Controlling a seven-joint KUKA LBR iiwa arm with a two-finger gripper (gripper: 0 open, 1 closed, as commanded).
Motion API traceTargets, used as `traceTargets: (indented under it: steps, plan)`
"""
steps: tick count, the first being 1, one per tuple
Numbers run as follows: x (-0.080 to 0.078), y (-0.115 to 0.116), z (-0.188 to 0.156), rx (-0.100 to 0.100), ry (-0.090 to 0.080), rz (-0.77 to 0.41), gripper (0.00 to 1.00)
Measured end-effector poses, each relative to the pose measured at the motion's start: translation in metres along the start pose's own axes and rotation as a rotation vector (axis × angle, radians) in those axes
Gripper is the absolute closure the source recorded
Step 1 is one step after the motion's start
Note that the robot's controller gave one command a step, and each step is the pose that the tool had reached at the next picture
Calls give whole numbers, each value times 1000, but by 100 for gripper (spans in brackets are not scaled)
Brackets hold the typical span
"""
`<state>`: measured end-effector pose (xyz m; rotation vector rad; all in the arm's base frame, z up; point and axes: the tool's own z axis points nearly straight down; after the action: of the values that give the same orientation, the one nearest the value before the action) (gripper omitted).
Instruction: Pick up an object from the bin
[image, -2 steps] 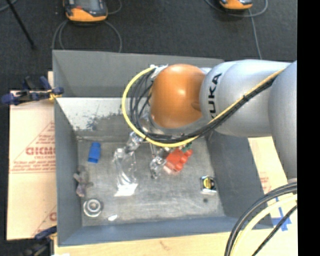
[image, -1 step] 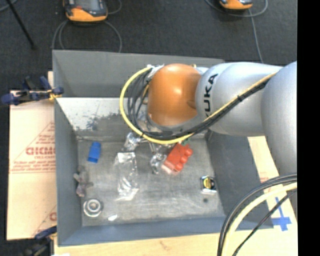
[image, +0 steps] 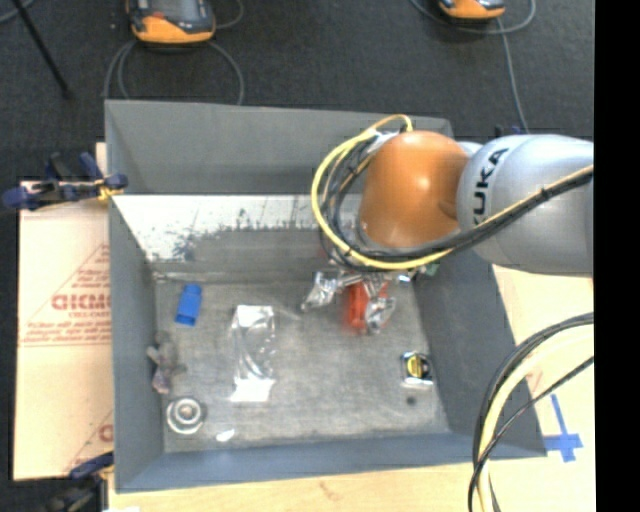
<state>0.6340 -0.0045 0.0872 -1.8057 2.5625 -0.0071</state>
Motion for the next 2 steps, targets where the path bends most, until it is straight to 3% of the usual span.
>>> traceTargets:
  steps: [1,2]
  plan:
    - [-20,-14,-43,-1,-2,-327,0]
    - [-31,-8,-19,-7,-2,-715,0]
